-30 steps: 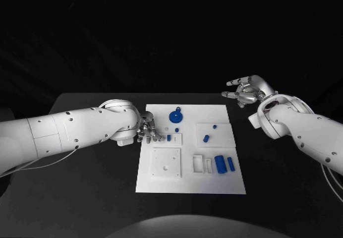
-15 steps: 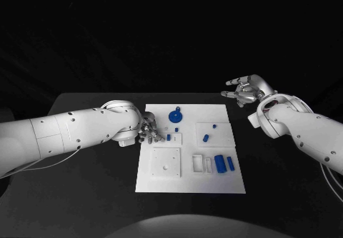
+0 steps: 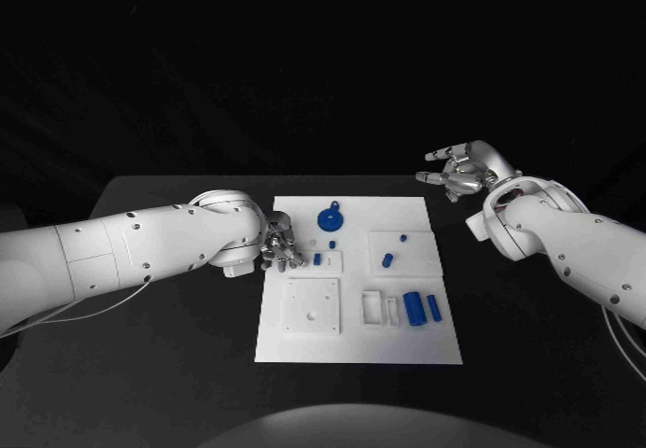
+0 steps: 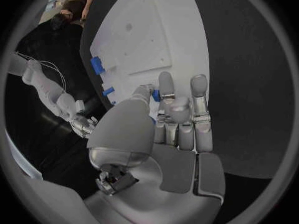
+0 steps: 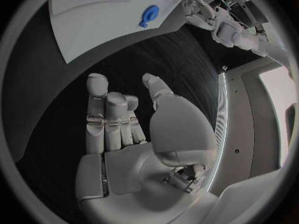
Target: Assemble the parts on the task board
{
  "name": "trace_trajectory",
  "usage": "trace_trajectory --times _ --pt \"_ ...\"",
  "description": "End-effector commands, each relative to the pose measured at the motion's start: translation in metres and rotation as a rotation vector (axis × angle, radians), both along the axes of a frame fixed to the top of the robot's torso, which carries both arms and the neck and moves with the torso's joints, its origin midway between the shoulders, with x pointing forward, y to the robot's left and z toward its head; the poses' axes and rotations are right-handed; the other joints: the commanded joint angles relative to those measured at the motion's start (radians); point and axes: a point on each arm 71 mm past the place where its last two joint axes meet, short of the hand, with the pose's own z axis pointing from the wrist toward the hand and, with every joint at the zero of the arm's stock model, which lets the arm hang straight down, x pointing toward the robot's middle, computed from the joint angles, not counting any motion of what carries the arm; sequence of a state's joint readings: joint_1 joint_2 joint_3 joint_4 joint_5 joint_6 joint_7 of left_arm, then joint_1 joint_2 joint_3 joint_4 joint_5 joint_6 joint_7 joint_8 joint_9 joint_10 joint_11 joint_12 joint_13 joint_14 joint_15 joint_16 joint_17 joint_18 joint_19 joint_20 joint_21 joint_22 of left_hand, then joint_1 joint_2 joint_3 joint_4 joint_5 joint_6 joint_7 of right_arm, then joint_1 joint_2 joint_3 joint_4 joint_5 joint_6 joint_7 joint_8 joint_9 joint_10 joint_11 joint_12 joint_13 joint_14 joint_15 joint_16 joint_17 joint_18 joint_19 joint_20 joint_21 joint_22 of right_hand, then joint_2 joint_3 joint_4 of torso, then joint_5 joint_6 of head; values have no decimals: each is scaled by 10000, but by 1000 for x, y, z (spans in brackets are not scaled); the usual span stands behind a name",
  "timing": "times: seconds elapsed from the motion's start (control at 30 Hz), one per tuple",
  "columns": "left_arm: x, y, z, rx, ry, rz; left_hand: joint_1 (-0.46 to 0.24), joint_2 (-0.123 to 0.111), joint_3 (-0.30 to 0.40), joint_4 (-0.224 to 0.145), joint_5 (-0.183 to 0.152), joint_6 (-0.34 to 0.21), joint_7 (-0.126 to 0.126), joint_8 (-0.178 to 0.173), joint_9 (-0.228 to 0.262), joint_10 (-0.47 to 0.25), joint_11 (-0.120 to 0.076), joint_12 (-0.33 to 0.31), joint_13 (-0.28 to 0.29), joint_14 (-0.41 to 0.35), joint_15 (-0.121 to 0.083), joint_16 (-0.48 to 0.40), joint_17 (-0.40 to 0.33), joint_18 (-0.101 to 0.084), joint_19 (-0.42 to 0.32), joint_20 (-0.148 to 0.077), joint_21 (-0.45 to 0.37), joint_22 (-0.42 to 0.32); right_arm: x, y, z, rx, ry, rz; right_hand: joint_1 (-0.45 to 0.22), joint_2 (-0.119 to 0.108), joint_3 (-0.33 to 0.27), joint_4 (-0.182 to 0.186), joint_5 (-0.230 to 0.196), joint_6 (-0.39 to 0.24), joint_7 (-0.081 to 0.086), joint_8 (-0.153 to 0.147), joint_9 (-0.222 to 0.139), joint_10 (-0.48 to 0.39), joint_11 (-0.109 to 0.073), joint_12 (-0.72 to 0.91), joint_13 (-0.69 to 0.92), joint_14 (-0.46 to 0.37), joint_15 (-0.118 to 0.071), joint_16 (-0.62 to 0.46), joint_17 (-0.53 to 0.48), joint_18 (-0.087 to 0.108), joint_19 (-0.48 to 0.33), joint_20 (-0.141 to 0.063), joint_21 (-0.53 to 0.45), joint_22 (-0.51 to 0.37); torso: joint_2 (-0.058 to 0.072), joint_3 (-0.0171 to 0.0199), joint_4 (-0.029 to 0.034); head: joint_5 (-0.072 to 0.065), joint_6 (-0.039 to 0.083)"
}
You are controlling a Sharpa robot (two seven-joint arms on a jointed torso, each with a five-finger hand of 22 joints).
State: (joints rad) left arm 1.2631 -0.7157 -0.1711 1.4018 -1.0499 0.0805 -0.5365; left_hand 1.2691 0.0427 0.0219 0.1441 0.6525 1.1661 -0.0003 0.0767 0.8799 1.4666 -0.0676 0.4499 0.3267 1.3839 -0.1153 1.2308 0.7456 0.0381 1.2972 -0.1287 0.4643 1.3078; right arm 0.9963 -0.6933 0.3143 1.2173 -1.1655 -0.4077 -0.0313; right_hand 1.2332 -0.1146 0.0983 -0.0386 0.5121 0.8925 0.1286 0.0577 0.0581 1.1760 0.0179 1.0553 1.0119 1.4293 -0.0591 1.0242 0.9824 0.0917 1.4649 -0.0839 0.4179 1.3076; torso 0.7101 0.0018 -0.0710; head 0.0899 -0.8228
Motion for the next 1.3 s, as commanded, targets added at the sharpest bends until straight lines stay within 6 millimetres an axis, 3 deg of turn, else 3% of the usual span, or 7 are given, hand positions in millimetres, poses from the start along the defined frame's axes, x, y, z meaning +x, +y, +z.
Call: trace_trajectory --times 0.03,0.57,1.1,1.3 --pt "-1 -1 -2 -181 -112 107 -126 27 578 -507 79 -73 20 -34 42 321 73 -37 -10 -60 -3 -36 4 21 -76 -9 -12 168 0 1 0 -16 17 88 -107 22 18 -57 60 34 -36 11 15 12 -62 -42 15 31 -24 -42 11 134 396 22 -9 421 3 -21 4 -10 17" --pt "-4 -1 -1 -747 105 167 -573 406 1327 -1649 331 -79 97 -38 89 312 130 -62 -27 -116 23 -57 -64 59 -158 19 60 175 1 2 -2 -16 58 102 -124 15 32 -69 131 31 -36 10 15 15 -63 -39 22 29 -25 -46 10 131 396 21 1 422 -1 -19 18 -2 19" --pt "-6 7 2 -1938 469 160 -761 676 1564 -2145 370 -87 129 -1 373 168 198 -19 8 -342 30 -117 -442 35 -299 20 48 176 1 2 -4 -34 145 98 -137 20 54 -87 200 38 -36 10 15 14 -65 -41 26 31 -27 -45 15 127 395 19 -11 418 10 -14 18 21 78" --pt "-1 13 5 -2753 514 245 -955 831 1658 -2552 287 13 144 -49 -192 54 209 57 20 -445 21 -91 -742 -2 -337 -9 21 172 1 2 -5 -36 166 127 -136 21 65 -102 220 54 -38 11 16 12 -67 -41 28 30 -28 -48 13 125 396 18 -7 419 18 -10 14 36 107"
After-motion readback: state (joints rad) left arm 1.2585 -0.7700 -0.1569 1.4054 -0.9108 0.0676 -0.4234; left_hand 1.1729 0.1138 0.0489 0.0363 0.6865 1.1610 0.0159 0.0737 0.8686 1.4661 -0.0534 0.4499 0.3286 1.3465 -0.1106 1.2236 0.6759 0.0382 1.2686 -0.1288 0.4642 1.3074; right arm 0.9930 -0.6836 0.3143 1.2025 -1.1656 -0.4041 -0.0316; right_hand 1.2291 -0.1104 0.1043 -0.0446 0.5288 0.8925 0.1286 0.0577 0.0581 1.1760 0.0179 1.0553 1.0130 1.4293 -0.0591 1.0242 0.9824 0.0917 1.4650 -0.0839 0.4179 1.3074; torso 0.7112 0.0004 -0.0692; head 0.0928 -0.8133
